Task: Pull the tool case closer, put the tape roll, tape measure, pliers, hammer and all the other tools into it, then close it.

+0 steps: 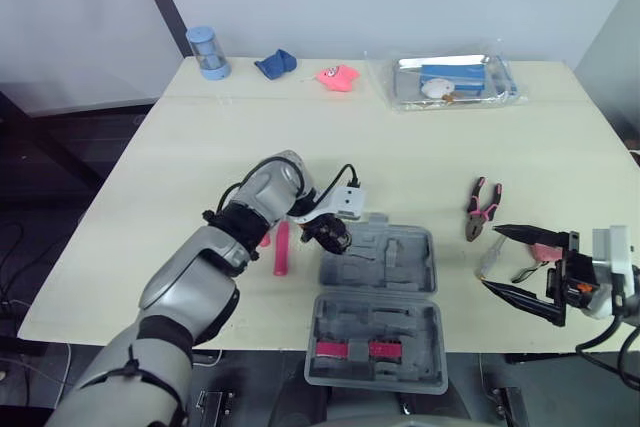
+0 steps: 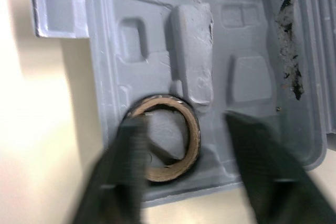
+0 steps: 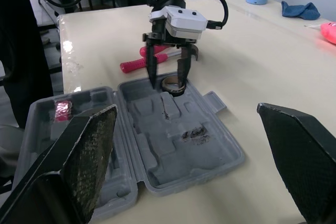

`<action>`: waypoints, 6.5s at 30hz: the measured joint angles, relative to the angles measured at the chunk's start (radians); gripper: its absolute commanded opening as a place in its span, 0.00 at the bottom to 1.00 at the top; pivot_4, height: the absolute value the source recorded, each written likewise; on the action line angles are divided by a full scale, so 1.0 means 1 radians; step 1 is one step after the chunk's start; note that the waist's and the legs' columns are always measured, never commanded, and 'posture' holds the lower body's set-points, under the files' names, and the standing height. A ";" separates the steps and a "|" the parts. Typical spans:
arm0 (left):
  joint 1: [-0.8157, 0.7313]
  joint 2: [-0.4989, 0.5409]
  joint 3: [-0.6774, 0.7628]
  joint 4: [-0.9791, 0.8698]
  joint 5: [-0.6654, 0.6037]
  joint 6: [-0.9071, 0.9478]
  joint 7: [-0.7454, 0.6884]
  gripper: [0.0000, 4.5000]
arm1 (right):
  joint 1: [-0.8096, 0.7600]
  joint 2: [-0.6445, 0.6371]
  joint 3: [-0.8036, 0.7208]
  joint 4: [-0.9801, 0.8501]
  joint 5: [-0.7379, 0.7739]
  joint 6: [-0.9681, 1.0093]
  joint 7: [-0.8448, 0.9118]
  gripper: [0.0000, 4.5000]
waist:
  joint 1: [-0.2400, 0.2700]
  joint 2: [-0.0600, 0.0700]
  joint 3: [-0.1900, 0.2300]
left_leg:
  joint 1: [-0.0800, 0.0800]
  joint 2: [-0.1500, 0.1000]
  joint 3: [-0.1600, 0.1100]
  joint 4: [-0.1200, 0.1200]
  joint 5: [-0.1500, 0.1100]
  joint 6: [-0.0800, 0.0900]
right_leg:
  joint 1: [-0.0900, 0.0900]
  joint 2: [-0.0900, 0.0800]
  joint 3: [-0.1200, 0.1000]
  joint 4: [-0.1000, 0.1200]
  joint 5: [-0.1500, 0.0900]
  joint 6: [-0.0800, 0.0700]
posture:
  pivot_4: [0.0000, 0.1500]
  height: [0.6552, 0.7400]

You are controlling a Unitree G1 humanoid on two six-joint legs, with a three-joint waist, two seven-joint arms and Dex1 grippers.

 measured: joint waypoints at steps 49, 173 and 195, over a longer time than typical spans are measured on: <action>0.129 -0.052 0.433 0.353 -0.356 -0.466 -0.020 0.18 | 0.079 0.108 0.026 -0.017 -0.071 -0.103 -0.078 1.00 | 0.000 0.000 0.000 | 0.000 0.000 0.000 0.001 0.000 0.000 | 0.000 0.000 0.000 0.001 0.000 0.000 | 1.00 1.00; 0.838 0.387 0.699 -1.044 -0.884 0.100 0.167 1.00 | -0.019 0.385 -0.037 0.066 -0.297 0.537 -1.047 0.01 | -0.002 0.007 -0.006 | 0.003 0.002 0.006 -0.004 0.000 0.000 | 0.000 0.000 0.004 -0.001 0.000 -0.001 | 1.00 1.00; 0.813 0.387 0.679 -1.062 -0.896 0.096 0.106 1.00 | 0.317 0.161 0.137 -0.222 -0.303 0.563 -0.726 0.01 | 0.000 0.006 -0.005 | 0.003 0.002 0.006 -0.004 0.000 0.000 | 0.000 0.000 0.004 -0.002 -0.001 -0.001 | 1.00 1.00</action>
